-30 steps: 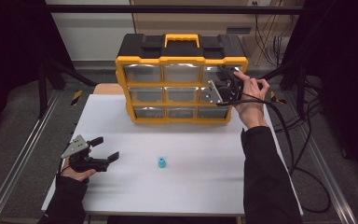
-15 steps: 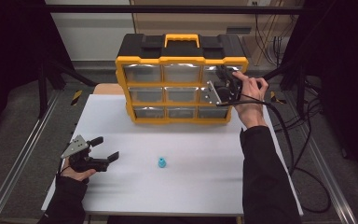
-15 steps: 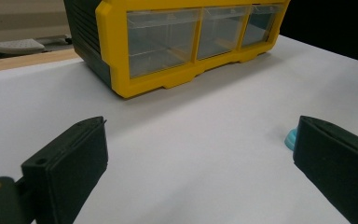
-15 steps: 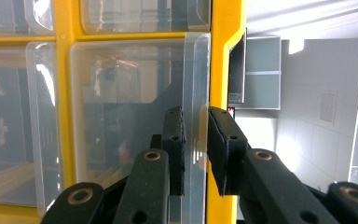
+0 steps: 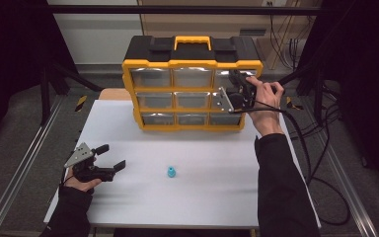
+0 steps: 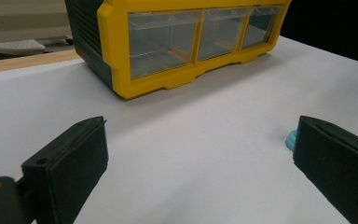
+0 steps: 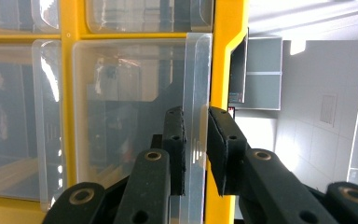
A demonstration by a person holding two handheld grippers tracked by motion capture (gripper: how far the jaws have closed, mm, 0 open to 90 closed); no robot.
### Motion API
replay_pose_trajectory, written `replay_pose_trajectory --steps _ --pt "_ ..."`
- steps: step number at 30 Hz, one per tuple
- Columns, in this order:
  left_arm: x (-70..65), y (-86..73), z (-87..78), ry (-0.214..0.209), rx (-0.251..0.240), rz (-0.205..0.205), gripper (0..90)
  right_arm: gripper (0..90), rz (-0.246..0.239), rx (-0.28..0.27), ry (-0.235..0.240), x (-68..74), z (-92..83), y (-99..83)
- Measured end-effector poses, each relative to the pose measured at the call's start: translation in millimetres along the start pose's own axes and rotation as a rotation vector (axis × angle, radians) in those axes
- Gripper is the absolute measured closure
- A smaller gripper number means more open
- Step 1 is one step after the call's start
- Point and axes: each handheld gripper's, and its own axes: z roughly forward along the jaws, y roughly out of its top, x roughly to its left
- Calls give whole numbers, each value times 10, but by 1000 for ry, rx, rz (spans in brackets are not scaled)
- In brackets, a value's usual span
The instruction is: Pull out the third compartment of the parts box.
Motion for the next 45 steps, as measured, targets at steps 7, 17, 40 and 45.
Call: replay_pose_trajectory --steps 7,17,40,45 --pt "-1 -1 2 1 1 0 27 776 1 2 8 -1 -52 10" --pt "-7 0 5 1 2 2 28 776 -3 -1 12 7 -120 25" --pt "-14 3 7 1 1 4 28 775 -1 3 24 11 -269 64" --pt "-15 4 7 2 2 5 28 775 -2 3 25 12 -295 69"
